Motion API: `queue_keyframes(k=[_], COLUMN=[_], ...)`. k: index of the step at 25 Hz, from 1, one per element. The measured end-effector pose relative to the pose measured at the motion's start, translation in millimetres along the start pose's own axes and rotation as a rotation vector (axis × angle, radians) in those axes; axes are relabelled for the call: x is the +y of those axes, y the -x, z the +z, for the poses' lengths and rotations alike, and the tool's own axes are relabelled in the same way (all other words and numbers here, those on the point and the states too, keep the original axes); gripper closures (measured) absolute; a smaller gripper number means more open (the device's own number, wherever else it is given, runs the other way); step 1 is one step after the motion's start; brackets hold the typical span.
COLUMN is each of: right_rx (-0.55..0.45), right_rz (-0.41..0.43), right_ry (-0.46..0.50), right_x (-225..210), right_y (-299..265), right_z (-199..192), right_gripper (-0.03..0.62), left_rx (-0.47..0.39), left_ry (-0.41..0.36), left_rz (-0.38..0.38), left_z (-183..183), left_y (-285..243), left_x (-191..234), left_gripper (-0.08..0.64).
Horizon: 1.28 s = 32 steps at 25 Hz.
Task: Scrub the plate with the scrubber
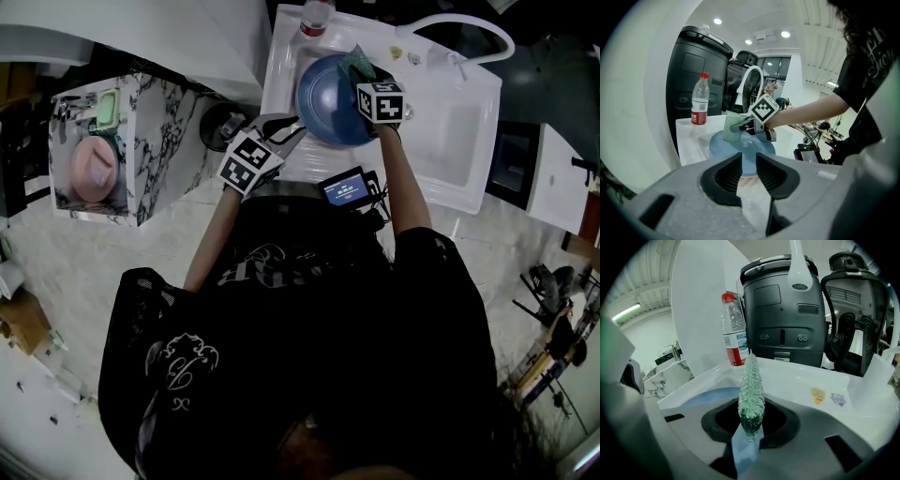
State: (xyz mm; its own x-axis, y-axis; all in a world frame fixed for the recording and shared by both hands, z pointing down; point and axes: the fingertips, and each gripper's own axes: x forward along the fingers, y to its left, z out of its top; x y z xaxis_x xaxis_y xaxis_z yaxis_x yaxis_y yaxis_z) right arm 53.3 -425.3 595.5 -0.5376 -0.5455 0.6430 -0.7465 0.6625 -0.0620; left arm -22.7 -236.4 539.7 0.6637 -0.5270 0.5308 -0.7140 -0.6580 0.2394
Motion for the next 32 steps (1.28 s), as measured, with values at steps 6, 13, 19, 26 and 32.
queue_keyframes(k=[6, 13, 19, 26, 32], right_rx=[0.004, 0.052, 0.129, 0.182, 0.198], right_rz=[0.126, 0.338, 0.454, 0.493, 0.483], right_ry=[0.054, 0.177, 0.281, 0.346, 0.394], right_x=[45.3, 104.8, 126.7, 129.0, 129.9], right_y=[-3.3, 15.0, 46.4, 80.3, 84.3], right_z=[1.0, -16.4, -44.7, -67.4, -71.1], right_gripper=[0.503, 0.503, 0.503, 0.503, 0.503], left_rx=[-0.005, -0.012, -0.01, -0.006, 0.019], left_ry=[0.0, -0.002, -0.018, -0.05, -0.093], left_rz=[-0.001, -0.004, -0.027, -0.072, -0.11], left_z=[-0.2, -2.2, -3.8, -0.2, -0.3], left_y=[4.0, 11.1, 14.1, 7.9, -3.6], left_x=[3.0, 7.0, 6.6, -1.7, -9.7], left_gripper=[0.472, 0.473, 0.472, 0.474, 0.472])
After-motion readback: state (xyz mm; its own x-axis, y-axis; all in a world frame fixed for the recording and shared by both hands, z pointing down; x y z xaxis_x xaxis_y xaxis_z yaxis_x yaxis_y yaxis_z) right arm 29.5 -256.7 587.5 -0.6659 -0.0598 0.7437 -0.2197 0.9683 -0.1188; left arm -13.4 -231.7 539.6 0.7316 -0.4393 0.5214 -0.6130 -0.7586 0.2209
